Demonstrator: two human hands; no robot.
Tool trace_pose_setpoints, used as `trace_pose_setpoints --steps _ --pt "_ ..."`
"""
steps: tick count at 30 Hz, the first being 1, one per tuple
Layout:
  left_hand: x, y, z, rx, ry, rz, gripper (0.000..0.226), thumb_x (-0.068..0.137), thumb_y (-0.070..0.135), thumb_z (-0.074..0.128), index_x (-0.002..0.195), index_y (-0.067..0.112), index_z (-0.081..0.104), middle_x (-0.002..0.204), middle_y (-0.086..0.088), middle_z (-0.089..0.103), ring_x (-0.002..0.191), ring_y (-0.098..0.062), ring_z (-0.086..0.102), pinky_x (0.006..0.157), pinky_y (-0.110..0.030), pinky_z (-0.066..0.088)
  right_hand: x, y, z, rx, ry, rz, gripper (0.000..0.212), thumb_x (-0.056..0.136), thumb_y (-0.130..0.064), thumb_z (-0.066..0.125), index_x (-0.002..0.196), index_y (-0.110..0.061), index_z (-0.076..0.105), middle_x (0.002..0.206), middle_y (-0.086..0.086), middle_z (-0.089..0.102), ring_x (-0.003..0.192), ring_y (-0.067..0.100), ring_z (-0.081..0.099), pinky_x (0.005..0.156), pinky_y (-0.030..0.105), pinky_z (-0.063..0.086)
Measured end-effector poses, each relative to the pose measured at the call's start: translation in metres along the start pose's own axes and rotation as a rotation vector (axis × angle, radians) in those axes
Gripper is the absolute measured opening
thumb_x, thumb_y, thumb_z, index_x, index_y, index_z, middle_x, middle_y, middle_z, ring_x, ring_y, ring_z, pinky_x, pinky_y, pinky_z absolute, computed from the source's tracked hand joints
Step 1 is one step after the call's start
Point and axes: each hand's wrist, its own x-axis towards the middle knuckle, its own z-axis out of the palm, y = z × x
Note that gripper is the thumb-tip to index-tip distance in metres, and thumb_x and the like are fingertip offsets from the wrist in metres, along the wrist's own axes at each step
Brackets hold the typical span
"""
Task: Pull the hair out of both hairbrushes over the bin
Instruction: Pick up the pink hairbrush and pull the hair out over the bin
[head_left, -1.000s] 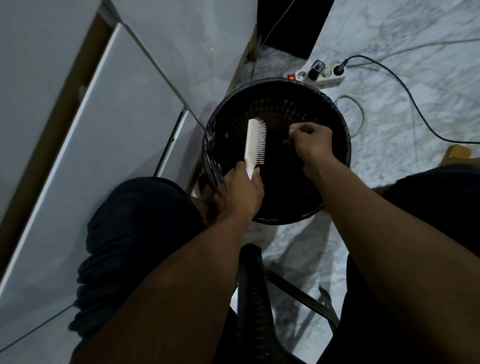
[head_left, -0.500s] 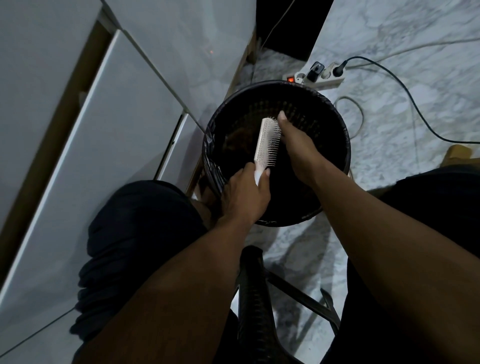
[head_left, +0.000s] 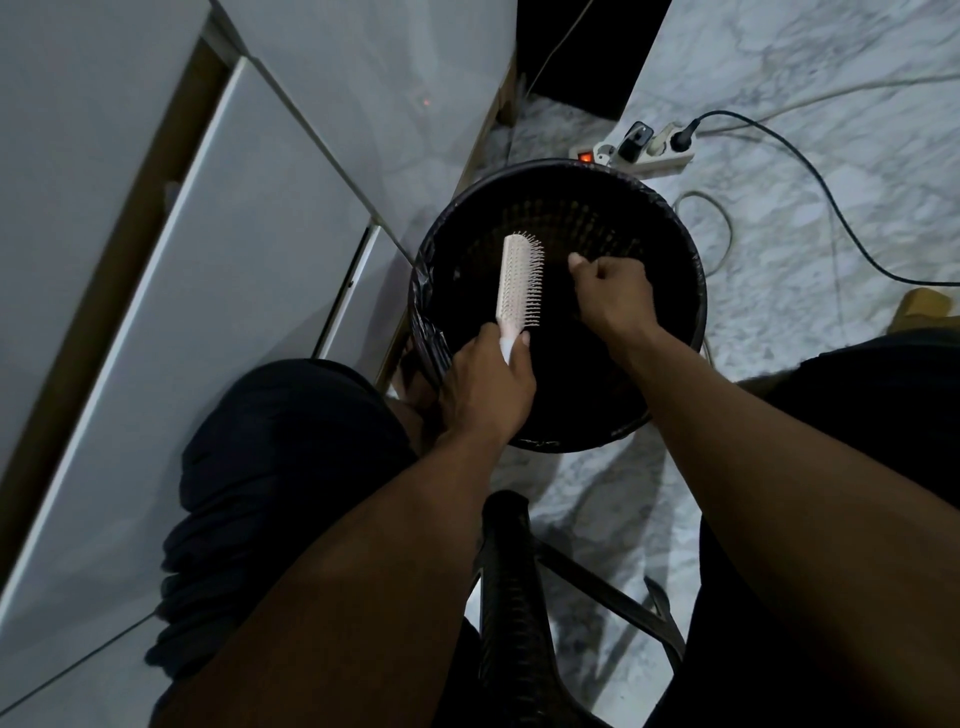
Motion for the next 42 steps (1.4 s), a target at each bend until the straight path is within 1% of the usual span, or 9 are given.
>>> trace_pose_setpoints --steps 4,7,12,18,21,25,33,38,42 --pt "0.001 0.0 0.0 -0.018 0.001 -0.062 0.036 0.099 0.046 0.047 0.1 0.011 0.058 0.095 -0.01 0.066 0.086 -0.03 0.062 0.064 -0.031 0.035 0.0 0.003 0.0 -0.107 -0.092 0.124 0.027 0.09 -0.043 0.066 0.092 -0.016 0.067 0.092 0.004 0.067 0.091 0.022 0.064 0.079 0.027 0.047" --pt "0.003 -0.002 0.003 -0.085 -0.003 -0.06 0.036 0.098 0.045 0.049 0.092 0.011 0.06 0.089 -0.011 0.068 0.082 -0.031 0.063 0.062 -0.033 0.039 -0.005 -0.004 0.002 0.072 -0.172 0.139 0.051 0.082 -0.06 0.067 0.111 -0.018 0.069 0.108 0.002 0.072 0.101 0.02 0.068 0.091 0.038 0.055" --pt "0.001 -0.001 0.004 -0.14 -0.059 -0.066 0.033 0.096 0.044 0.051 0.082 0.016 0.06 0.076 -0.007 0.067 0.075 -0.029 0.063 0.06 -0.029 0.036 -0.012 -0.015 0.006 0.418 -0.393 0.074 0.066 0.077 -0.022 0.086 0.134 -0.018 0.052 0.103 0.007 0.068 0.089 0.018 0.071 0.069 0.037 0.061" --pt "-0.001 0.003 0.002 -0.127 -0.115 0.005 0.036 0.097 0.045 0.051 0.07 0.021 0.051 0.06 0.005 0.054 0.057 -0.017 0.056 0.049 -0.027 0.03 -0.008 -0.004 0.008 0.286 -0.099 -0.035 0.017 0.088 -0.029 0.076 0.093 -0.017 0.064 0.08 0.008 0.067 0.063 0.01 0.062 0.057 0.027 0.052" --pt "-0.003 0.003 0.003 -0.118 -0.133 0.023 0.039 0.097 0.044 0.05 0.065 0.022 0.046 0.058 0.005 0.051 0.057 -0.02 0.054 0.052 -0.029 0.028 -0.006 -0.008 0.002 0.451 -0.06 0.079 0.027 0.099 -0.036 0.06 0.082 -0.015 0.06 0.065 0.007 0.06 0.047 0.014 0.058 0.047 0.029 0.051" --pt "0.0 0.001 0.002 -0.165 -0.108 -0.043 0.039 0.098 0.043 0.05 0.067 0.02 0.047 0.063 -0.002 0.055 0.067 -0.028 0.059 0.058 -0.028 0.031 -0.012 -0.013 0.0 0.449 -0.343 0.044 0.029 0.084 -0.02 0.081 0.104 -0.016 0.061 0.08 0.005 0.066 0.053 0.008 0.066 0.052 0.029 0.056" --pt "0.0 0.0 -0.001 -0.133 -0.164 0.035 0.039 0.096 0.048 0.049 0.071 0.018 0.054 0.064 -0.002 0.059 0.06 -0.026 0.061 0.053 -0.028 0.034 -0.005 -0.005 0.002 0.253 0.005 -0.064 0.024 0.097 -0.024 0.065 0.076 -0.012 0.062 0.066 0.002 0.062 0.043 -0.002 0.056 0.044 0.02 0.047" --pt "-0.006 0.005 -0.018 -0.048 -0.217 0.032 0.041 0.095 0.05 0.049 0.088 0.012 0.065 0.08 -0.008 0.066 0.07 -0.028 0.064 0.057 -0.029 0.042 -0.008 -0.011 -0.012 0.204 0.185 0.112 0.041 0.096 -0.044 0.055 0.062 -0.02 0.056 0.074 0.009 0.071 0.072 0.027 0.071 0.074 0.044 0.062" --pt "-0.013 0.013 -0.04 0.022 -0.182 0.044 0.041 0.094 0.049 0.05 0.088 0.011 0.061 0.088 -0.012 0.067 0.077 -0.031 0.065 0.062 -0.033 0.048 -0.021 -0.025 -0.042 0.083 0.16 0.095 0.052 0.099 -0.041 0.052 0.056 -0.012 0.048 0.058 0.009 0.053 0.059 0.03 0.057 0.066 0.031 0.046"
